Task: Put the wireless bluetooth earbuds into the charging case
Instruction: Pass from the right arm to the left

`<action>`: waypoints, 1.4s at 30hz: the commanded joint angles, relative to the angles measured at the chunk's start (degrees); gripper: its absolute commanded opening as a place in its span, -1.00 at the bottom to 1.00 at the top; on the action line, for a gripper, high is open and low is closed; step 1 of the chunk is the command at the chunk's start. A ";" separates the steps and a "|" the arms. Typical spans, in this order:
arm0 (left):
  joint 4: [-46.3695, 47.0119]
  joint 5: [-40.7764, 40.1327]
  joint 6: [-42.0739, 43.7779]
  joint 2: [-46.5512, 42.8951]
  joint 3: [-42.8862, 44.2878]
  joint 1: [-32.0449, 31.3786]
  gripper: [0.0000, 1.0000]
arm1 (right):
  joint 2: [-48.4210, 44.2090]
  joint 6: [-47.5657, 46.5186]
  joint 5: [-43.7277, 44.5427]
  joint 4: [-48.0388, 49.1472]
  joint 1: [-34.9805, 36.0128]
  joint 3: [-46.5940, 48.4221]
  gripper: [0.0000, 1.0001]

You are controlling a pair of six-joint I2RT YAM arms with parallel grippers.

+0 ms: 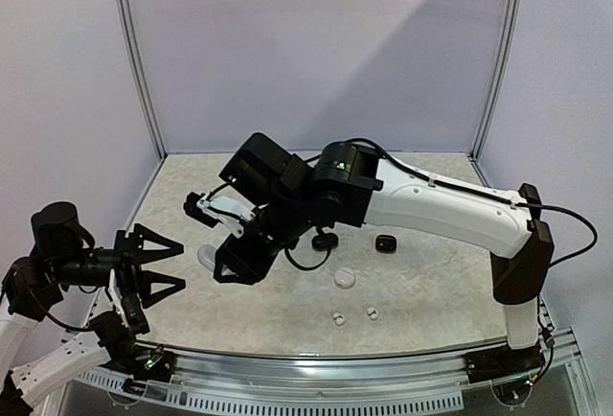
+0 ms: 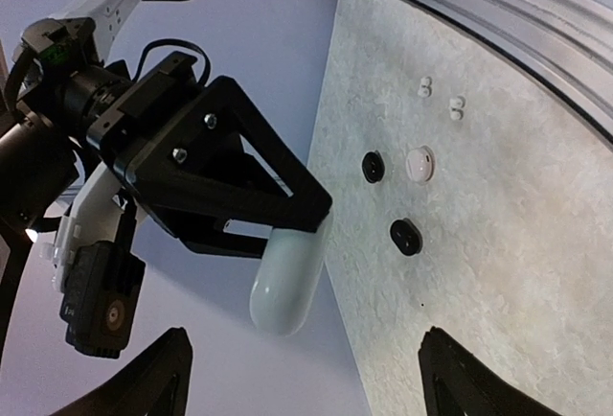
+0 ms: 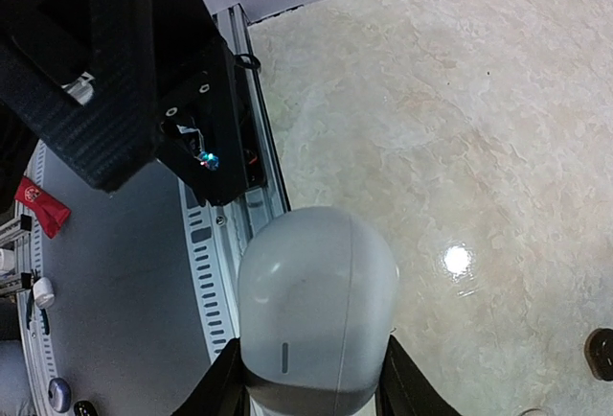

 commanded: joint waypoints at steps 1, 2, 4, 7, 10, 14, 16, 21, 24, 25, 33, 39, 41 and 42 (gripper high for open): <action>1.04 0.75 -3.01 2.42 1.40 0.31 0.65 | 1.42 -0.45 -1.62 0.77 1.01 3.36 -0.82; 1.03 0.99 -3.62 3.21 1.76 0.26 0.64 | 1.82 -0.61 -1.99 0.85 1.16 3.97 -0.82; 1.23 0.89 -4.97 5.07 2.95 0.08 0.61 | 3.01 -0.85 -2.72 0.73 1.42 5.02 -0.82; 0.13 0.34 -5.21 7.39 4.55 -0.34 0.52 | 3.82 -1.08 -3.05 0.61 1.68 5.87 -0.82; -0.01 -0.01 -5.40 8.34 5.28 -0.77 0.43 | 4.12 -1.59 -3.15 0.56 1.70 5.90 -0.81; -1.50 1.32 -4.25 8.31 5.22 -1.77 0.21 | 4.06 -1.85 -2.80 0.76 1.76 5.99 -0.82; -2.27 1.88 -3.62 8.25 4.92 -2.59 0.03 | 3.89 -2.19 -2.64 1.38 1.74 6.07 -0.82; -2.78 -0.32 -2.15 9.54 5.05 -4.95 -0.19 | 3.84 -2.89 -3.43 1.89 1.83 6.16 -0.81; -2.84 -2.33 -2.23 10.79 5.74 -6.23 -0.27 | 3.95 -3.16 -3.55 1.88 2.03 6.22 -0.81; -2.89 -2.83 -2.36 11.11 5.93 -6.77 -0.29 | 3.95 -3.31 -3.66 1.90 2.02 6.25 -0.81; -3.07 -6.06 -3.33 11.96 6.05 -9.60 -0.77 | 3.52 -3.95 -4.26 1.24 2.32 6.25 -0.81; -4.97 -6.24 -6.79 11.93 7.23 -10.34 -1.00 | 2.01 -5.14 -3.27 1.40 2.27 5.00 -0.49; -5.46 -5.88 -10.70 12.15 8.25 -10.54 -1.00 | 0.97 -5.27 -1.97 2.06 2.26 3.76 -0.08; -5.60 -5.76 -13.54 12.39 8.83 -10.49 -1.00 | -0.13 -5.34 -1.07 2.62 2.27 2.99 0.13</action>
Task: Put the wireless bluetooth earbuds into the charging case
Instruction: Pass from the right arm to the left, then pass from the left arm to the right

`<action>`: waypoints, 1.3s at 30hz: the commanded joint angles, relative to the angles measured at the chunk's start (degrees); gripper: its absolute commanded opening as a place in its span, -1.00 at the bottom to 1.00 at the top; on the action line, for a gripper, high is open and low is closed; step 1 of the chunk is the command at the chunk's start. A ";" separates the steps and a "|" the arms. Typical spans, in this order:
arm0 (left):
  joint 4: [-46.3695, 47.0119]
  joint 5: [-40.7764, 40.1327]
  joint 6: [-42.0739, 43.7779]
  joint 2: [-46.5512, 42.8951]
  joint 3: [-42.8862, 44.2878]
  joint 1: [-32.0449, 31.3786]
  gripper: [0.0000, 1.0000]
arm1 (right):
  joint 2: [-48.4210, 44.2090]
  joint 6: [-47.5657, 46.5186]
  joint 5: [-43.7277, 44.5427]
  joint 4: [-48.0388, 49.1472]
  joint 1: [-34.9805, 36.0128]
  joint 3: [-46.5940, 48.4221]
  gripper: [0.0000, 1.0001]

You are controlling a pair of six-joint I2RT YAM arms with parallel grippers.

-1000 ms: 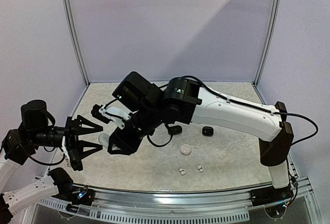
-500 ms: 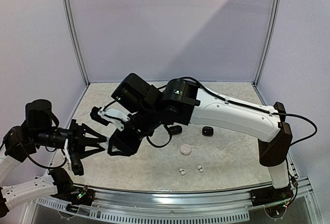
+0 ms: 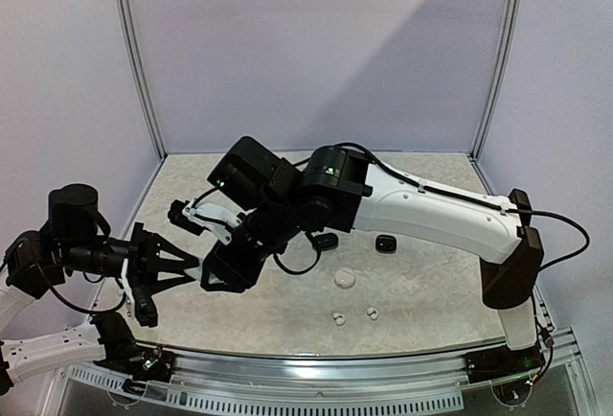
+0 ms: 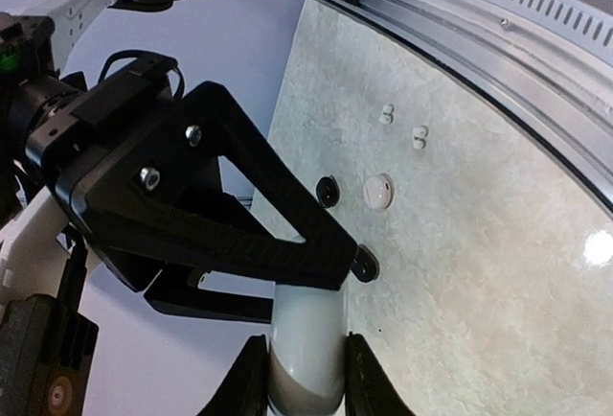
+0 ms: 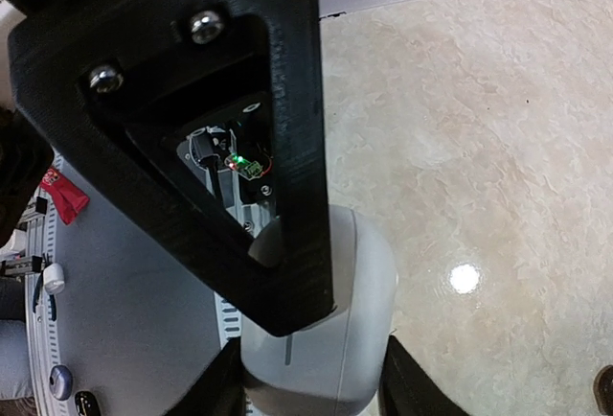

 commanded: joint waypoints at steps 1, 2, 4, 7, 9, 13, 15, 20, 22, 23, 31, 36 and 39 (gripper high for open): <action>-2.95 0.08 -13.72 1.42 3.10 -0.86 -1.00 | -4.26 -2.42 3.23 3.50 0.82 -2.84 0.31; -2.97 0.12 -17.39 1.82 3.67 -0.86 -1.00 | -5.64 -2.47 4.30 4.64 0.81 -4.00 0.44; -3.24 0.50 -26.14 2.56 4.89 -0.86 -1.00 | -9.01 -2.92 5.95 6.81 0.75 -7.04 0.64; -6.09 2.86 -41.78 4.29 7.29 -0.86 -1.00 | -14.86 -3.12 6.36 10.76 0.71 -12.57 0.73; -9.95 6.19 -50.39 6.13 9.14 -0.92 -1.00 | -17.39 -2.90 5.48 11.85 0.75 -15.15 0.74; -13.12 9.44 -67.22 10.09 11.71 -0.86 -1.00 | -19.91 -2.01 4.03 12.72 1.11 -18.72 0.73; -13.15 10.16 -73.06 11.32 12.45 -0.86 -1.00 | -19.86 -1.42 2.54 14.11 1.18 -19.80 0.72; -8.81 13.78 -83.37 11.76 13.83 -0.73 -1.00 | -17.69 -1.01 -0.03 17.28 1.14 -20.08 0.68; -7.31 14.63 -85.16 12.10 14.16 -0.62 -1.00 | -17.29 -0.55 -1.61 18.72 1.10 -20.66 0.66; -7.09 14.73 -85.60 12.44 14.37 -0.48 -1.00 | -17.06 -0.15 -1.96 18.91 1.13 -20.86 0.65; -6.76 13.98 -84.99 13.34 14.85 -0.20 -1.00 | -15.60 2.53 -2.30 19.80 1.18 -21.44 -0.08; -6.42 13.71 -85.00 13.41 15.11 0.08 -1.00 | -15.59 2.37 -3.62 19.47 1.14 -21.52 -0.48; -6.06 13.75 -85.12 13.54 15.11 0.24 -1.00 | -15.58 2.43 -4.07 18.62 1.17 -21.61 -0.29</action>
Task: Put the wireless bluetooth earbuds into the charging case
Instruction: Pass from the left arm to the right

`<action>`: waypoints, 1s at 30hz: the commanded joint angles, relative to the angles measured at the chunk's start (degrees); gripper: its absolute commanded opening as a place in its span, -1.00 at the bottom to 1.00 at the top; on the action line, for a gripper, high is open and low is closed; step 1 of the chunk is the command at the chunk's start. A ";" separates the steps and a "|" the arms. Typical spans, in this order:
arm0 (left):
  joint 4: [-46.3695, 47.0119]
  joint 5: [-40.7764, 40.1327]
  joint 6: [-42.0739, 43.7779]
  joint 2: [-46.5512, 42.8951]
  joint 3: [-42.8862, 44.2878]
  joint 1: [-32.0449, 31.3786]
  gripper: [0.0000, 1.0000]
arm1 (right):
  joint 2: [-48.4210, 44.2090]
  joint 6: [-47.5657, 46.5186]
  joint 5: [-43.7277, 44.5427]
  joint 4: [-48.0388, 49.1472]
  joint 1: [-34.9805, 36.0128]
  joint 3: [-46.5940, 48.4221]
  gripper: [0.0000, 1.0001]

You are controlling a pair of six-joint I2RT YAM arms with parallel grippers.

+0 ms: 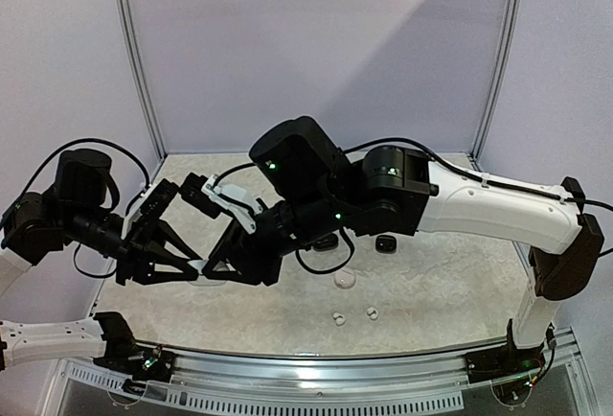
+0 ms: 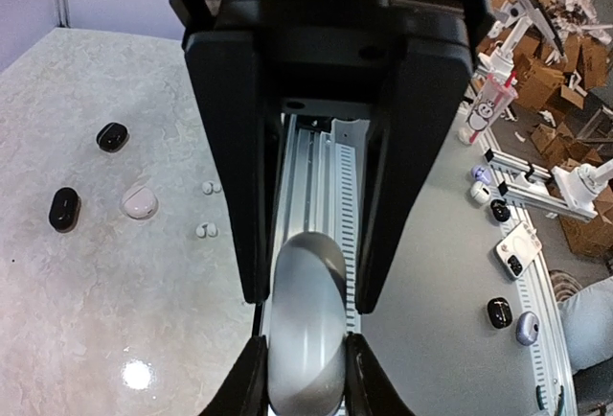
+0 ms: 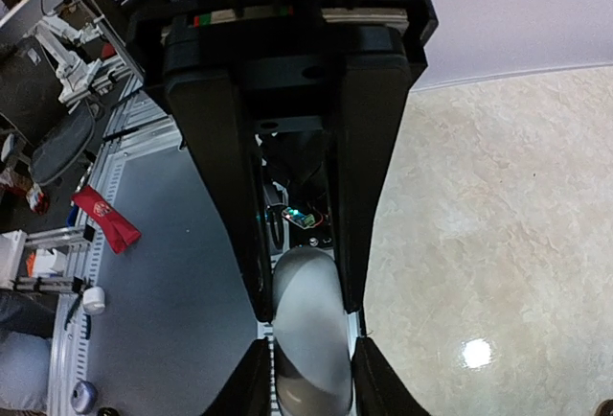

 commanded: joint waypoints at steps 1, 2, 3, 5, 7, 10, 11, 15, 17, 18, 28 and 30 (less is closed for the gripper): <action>2.18 -0.07 -0.84 0.37 1.12 0.32 -1.00 | 0.87 0.50 -1.33 -0.18 0.33 -0.61 -0.19; 2.26 -0.08 -0.74 0.41 1.12 0.32 -1.00 | 0.80 0.76 -1.44 -0.24 0.32 -0.77 -0.14; 2.31 -0.08 -0.63 0.42 1.12 0.37 -1.00 | 0.66 0.93 -1.50 -0.27 0.29 -0.92 -0.12; 2.55 -0.16 -0.45 0.28 1.12 0.41 -1.00 | 0.54 1.29 -1.25 -0.39 0.29 -1.50 -0.12; 2.75 -0.38 -0.36 0.22 1.12 0.41 -1.00 | 0.30 1.59 -0.55 -0.55 0.31 -1.82 -0.15; 3.09 -0.82 -0.41 -0.11 1.05 0.46 -1.00 | -0.29 2.21 0.08 -0.24 0.07 -2.82 -0.16; 3.42 -0.79 -0.50 -0.33 0.92 0.50 -1.00 | -0.59 2.54 0.16 0.35 -0.15 -3.68 -0.16; 5.25 -0.64 -1.10 -1.69 -0.12 0.50 -1.00 | -2.96 4.46 -0.09 4.31 -0.72 -7.39 -0.34; 5.32 -1.04 -0.22 -2.07 -0.19 0.50 -1.00 | -3.70 4.73 -0.08 5.43 -0.73 -8.20 -0.31; 4.99 -1.59 0.86 -2.28 -0.12 0.50 -1.00 | -3.92 4.80 -0.15 5.65 -0.80 -8.36 -0.17; 21.18 -32.08 45.86 -18.58 -9.41 0.41 -1.00 | -10.11 10.41 4.94 8.40 -3.00 -13.70 0.49; 29.84 -34.63 58.98 -21.80 -13.90 0.41 -1.00 | -11.09 12.43 7.57 10.40 -3.30 -13.87 0.54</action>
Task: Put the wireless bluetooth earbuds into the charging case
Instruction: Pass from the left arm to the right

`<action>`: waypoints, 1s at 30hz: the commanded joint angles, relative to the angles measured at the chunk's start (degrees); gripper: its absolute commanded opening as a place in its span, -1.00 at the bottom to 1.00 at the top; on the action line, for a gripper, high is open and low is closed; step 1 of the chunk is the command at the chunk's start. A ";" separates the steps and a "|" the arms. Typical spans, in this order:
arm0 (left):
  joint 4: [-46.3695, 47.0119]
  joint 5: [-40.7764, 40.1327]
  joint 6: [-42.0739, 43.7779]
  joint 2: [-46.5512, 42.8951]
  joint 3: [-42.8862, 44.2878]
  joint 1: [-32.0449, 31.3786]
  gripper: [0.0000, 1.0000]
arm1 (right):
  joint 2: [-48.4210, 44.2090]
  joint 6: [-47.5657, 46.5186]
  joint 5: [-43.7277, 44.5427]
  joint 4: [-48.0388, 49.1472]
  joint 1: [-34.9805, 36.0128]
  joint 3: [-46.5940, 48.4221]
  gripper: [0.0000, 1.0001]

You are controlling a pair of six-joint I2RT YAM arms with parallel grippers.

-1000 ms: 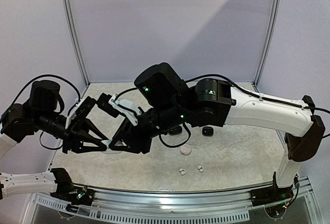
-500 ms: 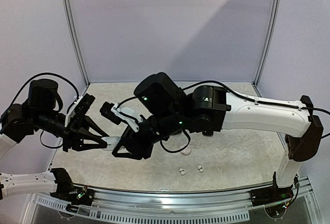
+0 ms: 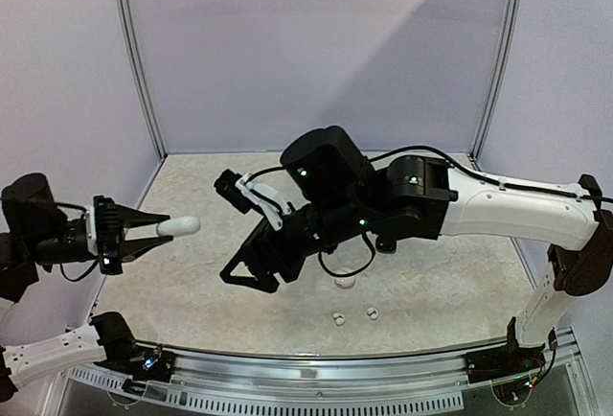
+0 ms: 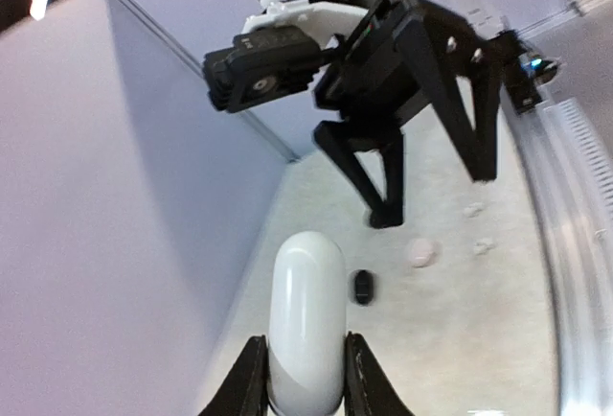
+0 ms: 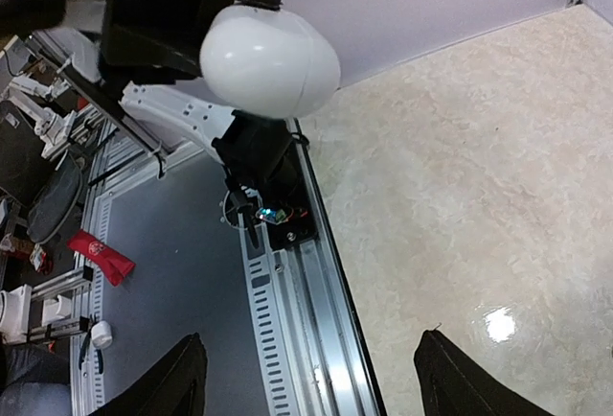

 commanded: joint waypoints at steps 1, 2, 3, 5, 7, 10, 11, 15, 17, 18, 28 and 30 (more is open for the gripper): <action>20.55 -13.15 35.57 -5.78 -9.16 0.19 -1.00 | -4.07 5.36 6.03 5.21 -1.40 -0.76 0.55; 23.84 -13.01 44.57 -6.71 -11.54 0.19 -1.00 | -3.79 6.64 6.76 5.45 -1.73 -0.10 0.56; 27.01 -12.45 51.96 -7.54 -14.09 0.17 -1.00 | -3.45 8.21 7.58 5.53 -2.00 0.77 0.57; 33.46 -10.89 64.40 -8.75 -19.48 0.12 -1.00 | -2.03 10.81 8.48 6.73 -2.51 2.49 0.58; 38.39 -9.28 73.09 -9.22 -23.36 0.19 -1.00 | -0.38 14.29 7.98 8.66 -3.05 3.92 0.59; 42.18 -7.49 79.51 -9.15 -26.29 0.11 -1.00 | 2.81 18.83 6.76 7.80 -3.41 8.28 0.61; 43.64 -7.22 80.36 -9.05 -27.01 0.11 -1.00 | 4.40 19.92 6.35 7.29 -3.70 9.42 0.61; 45.41 -6.90 81.52 -8.91 -28.19 0.02 -1.00 | 6.71 27.55 3.75 10.47 -5.28 7.77 0.58; 45.34 -6.72 81.73 -9.08 -28.59 0.02 -1.00 | 7.19 30.46 2.80 11.57 -5.79 7.32 0.56; 45.10 -6.71 81.71 -9.30 -28.73 0.02 -1.00 | 7.72 30.54 2.15 12.09 -5.79 7.49 0.56; 41.63 -7.58 80.45 -10.48 -28.57 -0.06 -1.00 | 11.91 31.25 -7.64 18.05 -5.73 10.00 -0.17; 41.80 -8.38 80.19 -10.18 -28.39 -0.07 -1.00 | 13.01 31.87 -9.55 16.62 -5.76 11.37 -0.20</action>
